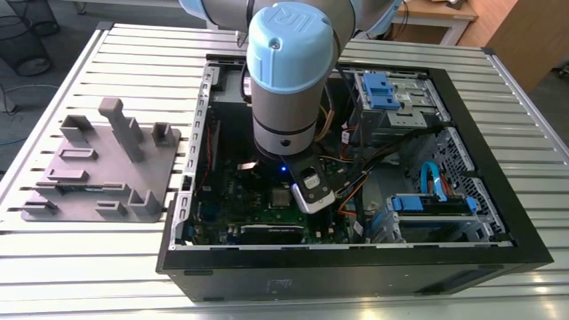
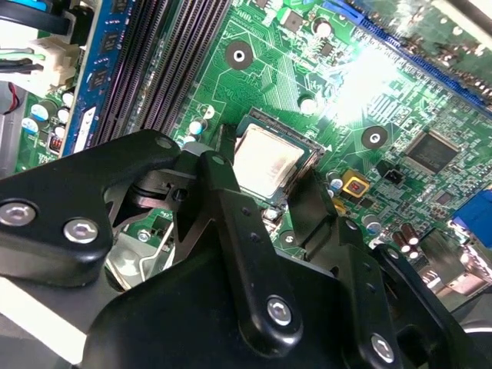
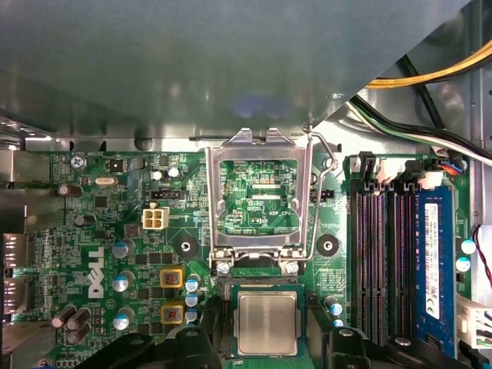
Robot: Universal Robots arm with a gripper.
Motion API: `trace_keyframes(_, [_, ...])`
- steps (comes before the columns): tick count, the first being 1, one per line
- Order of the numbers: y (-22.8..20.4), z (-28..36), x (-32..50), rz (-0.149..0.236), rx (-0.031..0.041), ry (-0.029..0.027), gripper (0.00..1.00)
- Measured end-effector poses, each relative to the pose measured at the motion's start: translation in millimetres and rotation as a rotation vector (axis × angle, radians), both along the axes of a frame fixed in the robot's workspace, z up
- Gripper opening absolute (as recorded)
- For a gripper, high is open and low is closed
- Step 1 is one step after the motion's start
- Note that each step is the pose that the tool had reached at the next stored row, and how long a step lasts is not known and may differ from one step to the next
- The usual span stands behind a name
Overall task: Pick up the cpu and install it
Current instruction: 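Place the cpu into insertion slot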
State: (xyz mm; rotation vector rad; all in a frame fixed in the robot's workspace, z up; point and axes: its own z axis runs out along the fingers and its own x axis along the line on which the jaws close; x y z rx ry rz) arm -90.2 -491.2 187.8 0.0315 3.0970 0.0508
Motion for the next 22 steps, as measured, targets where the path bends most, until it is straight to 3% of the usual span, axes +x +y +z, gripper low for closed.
trace_keyframes(19, [0.0, 4.8, 0.0, 0.0, -0.0002, 0.0001, 0.54])
trace_keyframes(21, [0.0, 4.9, 0.0, 0.0, -0.0002, 0.0, 0.53])
trace_keyframes(22, [0.0, 4.9, 0.0, 0.0, -0.0002, 0.0001, 0.46])
